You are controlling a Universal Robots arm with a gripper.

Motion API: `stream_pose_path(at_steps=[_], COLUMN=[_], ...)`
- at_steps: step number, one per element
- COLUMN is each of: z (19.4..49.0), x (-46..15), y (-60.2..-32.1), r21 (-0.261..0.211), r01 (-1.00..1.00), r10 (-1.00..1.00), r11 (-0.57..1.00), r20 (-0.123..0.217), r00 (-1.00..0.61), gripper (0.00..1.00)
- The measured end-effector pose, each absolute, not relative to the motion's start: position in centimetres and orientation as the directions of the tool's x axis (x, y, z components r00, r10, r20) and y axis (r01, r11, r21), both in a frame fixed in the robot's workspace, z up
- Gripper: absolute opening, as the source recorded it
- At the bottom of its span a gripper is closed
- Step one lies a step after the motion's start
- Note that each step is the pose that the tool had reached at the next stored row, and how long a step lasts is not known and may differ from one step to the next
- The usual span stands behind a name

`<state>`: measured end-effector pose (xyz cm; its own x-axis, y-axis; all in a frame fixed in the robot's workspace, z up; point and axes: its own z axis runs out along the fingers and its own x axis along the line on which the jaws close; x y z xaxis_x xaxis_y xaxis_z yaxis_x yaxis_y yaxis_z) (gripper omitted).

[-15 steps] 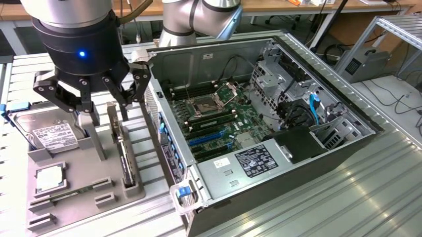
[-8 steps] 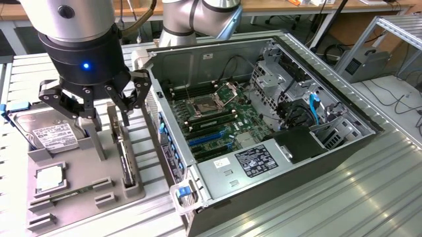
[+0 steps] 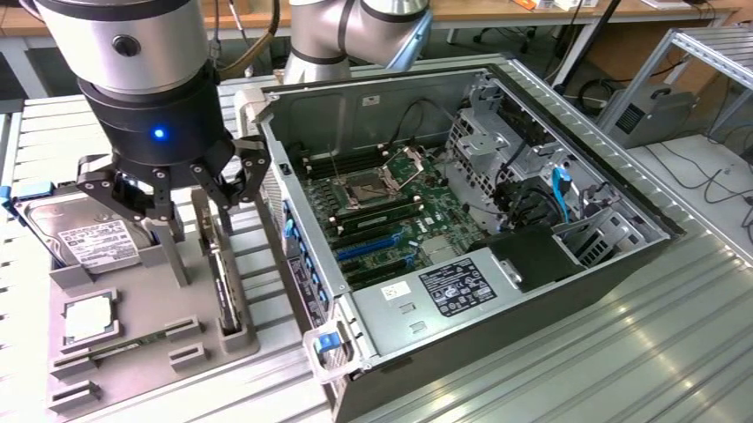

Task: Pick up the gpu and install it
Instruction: 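Pick up the gpu and move the gpu toward the slot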

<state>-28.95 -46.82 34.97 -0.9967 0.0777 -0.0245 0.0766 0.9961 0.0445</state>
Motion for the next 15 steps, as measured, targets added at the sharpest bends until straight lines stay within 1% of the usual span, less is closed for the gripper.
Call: stream_pose_path(at_steps=[15], z=[32.6], x=[-28.9], y=[-46.8], r21=[0.045], r01=[0.077], r10=[0.078], r11=[0.996], r20=[-0.024], r00=[-0.997], gripper=[0.48])
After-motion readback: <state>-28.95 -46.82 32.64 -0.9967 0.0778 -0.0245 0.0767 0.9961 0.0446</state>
